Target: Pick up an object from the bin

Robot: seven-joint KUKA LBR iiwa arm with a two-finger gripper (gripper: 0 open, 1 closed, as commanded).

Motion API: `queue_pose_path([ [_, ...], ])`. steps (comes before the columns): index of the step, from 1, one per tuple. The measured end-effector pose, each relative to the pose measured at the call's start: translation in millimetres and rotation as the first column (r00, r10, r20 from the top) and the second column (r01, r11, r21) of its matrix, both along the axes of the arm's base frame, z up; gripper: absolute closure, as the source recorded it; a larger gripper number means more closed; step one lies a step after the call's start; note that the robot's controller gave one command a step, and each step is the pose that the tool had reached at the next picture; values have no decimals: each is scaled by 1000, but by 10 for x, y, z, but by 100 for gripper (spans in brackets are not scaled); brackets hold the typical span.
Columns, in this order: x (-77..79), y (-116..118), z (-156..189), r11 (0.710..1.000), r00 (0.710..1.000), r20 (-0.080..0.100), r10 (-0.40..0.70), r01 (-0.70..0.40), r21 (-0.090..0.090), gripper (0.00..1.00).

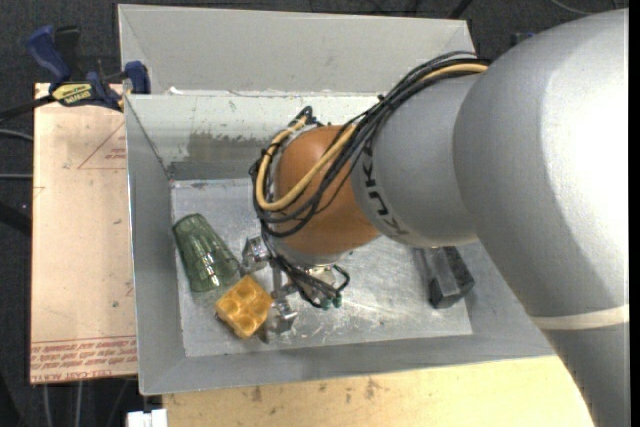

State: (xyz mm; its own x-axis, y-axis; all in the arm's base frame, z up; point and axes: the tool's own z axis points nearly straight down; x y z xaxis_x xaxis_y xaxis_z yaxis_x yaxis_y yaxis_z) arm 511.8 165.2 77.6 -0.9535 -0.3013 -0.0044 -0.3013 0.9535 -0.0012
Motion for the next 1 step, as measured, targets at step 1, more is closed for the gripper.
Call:
queue_pose_path([
  [1, -65, 226, -11, 975, 975, -3, -222, 222, -5, 100],
])
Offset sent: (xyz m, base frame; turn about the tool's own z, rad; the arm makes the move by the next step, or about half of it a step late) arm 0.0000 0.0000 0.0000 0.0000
